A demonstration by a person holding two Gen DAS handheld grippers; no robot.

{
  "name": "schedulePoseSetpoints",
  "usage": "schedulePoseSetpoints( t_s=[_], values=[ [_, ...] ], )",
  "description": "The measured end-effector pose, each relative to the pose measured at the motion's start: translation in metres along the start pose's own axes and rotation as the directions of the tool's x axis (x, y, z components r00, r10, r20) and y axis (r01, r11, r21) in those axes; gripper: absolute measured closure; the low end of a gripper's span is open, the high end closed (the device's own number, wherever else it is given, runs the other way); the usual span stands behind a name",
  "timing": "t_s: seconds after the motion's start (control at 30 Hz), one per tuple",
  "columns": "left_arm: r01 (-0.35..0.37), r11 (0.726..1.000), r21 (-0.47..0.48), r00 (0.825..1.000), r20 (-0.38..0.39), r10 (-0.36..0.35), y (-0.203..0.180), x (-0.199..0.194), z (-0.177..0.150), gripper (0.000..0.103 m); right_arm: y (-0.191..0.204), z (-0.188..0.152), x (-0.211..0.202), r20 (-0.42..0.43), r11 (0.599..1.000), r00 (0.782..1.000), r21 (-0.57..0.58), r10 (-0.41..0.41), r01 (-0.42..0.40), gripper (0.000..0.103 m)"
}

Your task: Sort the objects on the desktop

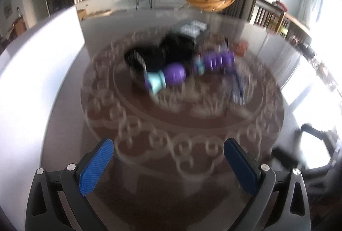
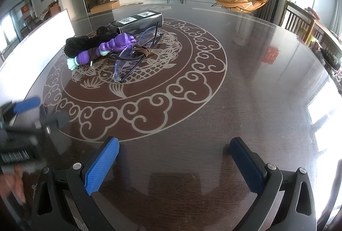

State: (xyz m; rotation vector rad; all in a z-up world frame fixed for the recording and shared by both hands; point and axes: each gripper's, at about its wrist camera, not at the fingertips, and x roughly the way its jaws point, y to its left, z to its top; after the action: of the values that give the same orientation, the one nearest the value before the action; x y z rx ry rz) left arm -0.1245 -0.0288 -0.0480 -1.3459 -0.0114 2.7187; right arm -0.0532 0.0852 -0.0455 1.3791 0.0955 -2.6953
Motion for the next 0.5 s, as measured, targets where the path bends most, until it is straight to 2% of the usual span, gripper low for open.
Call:
schedulePoseSetpoints(
  t_s=[0.13,0.23,0.3,0.4,0.47,0.5],
  values=[
    [-0.006,0.999,0.047,1.000,0.025,0.005,0.005,0.004,0.049,0.000,0.000,0.000,0.000,0.000,1.000,1.000,0.001,0.001,-0.001,0.000],
    [-0.013,0.999,0.033,0.997,0.083,0.010,0.012,0.004,0.081,0.000,0.000,0.000,0.000,0.000,1.000,1.000,0.000,0.001,-0.001,0.000],
    [-0.049,0.999,0.020,0.995,0.085,0.047,0.014,0.014,0.104,0.000,0.000,0.000,0.000,0.000,1.000,1.000,0.000,0.001,-0.001,0.000],
    [-0.113,0.993,0.020,0.994,0.002,0.113,0.016,0.052,0.121,0.000,0.000,0.000,0.000,0.000,1.000,1.000,0.000,0.000,0.000,0.000],
    [-0.110,0.993,0.033,0.992,-0.062,0.112,0.011,0.069,0.117,0.000,0.000,0.000,0.000,0.000,1.000,1.000,0.000,0.000,0.000,0.000],
    [-0.082,0.996,0.037,0.992,-0.090,0.085,0.008,0.076,0.111,0.000,0.000,0.000,0.000,0.000,1.000,1.000,0.000,0.000,0.000,0.000]
  ],
)
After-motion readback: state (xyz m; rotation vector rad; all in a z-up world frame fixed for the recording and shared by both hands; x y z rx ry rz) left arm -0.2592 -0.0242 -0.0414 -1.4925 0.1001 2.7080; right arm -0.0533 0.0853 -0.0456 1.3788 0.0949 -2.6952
